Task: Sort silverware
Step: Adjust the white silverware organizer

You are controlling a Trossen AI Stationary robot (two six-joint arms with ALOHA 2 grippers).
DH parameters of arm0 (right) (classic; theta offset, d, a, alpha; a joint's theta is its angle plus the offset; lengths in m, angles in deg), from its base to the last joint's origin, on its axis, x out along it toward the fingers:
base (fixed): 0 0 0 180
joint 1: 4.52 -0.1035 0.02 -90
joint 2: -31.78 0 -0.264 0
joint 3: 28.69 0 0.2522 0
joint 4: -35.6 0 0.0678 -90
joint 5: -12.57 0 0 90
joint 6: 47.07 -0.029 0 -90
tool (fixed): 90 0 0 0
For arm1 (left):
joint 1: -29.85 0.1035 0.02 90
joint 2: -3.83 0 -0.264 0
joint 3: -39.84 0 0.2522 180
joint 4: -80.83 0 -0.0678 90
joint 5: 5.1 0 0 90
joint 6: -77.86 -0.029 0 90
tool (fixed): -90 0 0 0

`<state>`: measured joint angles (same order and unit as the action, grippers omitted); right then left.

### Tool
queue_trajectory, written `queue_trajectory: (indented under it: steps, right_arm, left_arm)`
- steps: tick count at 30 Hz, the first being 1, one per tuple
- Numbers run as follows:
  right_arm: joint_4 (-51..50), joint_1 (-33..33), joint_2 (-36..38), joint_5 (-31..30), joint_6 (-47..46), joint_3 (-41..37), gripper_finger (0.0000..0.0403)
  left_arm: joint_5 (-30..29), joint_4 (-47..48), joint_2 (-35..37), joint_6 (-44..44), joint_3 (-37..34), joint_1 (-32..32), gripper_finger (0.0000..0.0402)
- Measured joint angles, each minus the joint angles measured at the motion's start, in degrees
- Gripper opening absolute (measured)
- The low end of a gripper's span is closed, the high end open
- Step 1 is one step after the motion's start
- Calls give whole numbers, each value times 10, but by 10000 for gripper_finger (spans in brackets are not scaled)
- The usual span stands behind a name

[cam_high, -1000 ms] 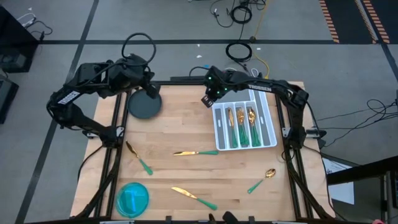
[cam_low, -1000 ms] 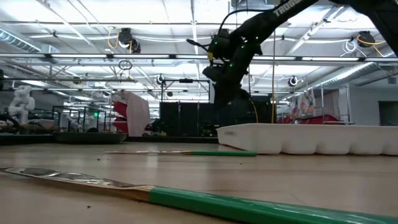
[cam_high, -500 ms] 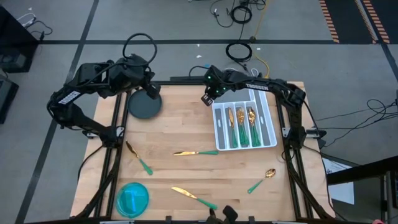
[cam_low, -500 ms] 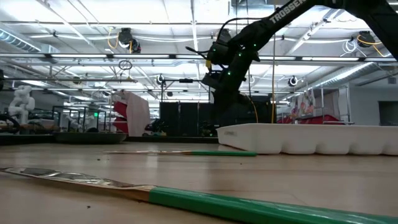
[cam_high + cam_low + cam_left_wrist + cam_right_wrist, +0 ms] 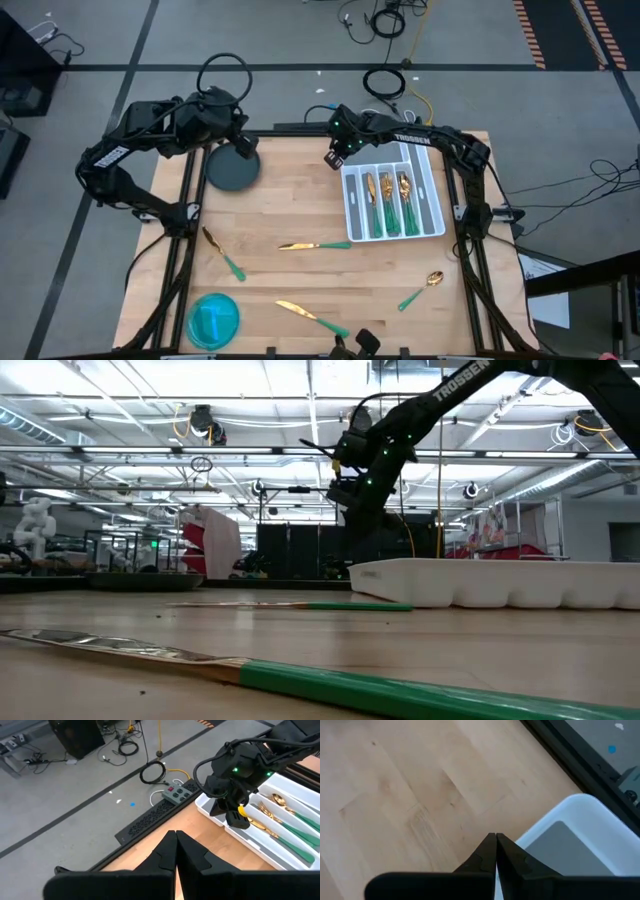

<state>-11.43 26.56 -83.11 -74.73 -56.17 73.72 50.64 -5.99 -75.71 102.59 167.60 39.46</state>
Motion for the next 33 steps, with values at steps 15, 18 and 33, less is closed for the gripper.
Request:
queue_trajectory:
  steps: [15, 18, 33]
  right_arm:
    - [2, -6, -29, 3, 10, 0, 0]
    - [-3, -6, -30, 1, 12, 0, 0]
    - [-24, 7, -29, -24, 28, 0, 0]
  left_arm:
    - [-1, 0, 0, 0, 0, 0, 8]
    - [-1, 0, 0, 0, 0, 0, 8]
    - [-1, 0, 0, -2, 0, 0, 8]
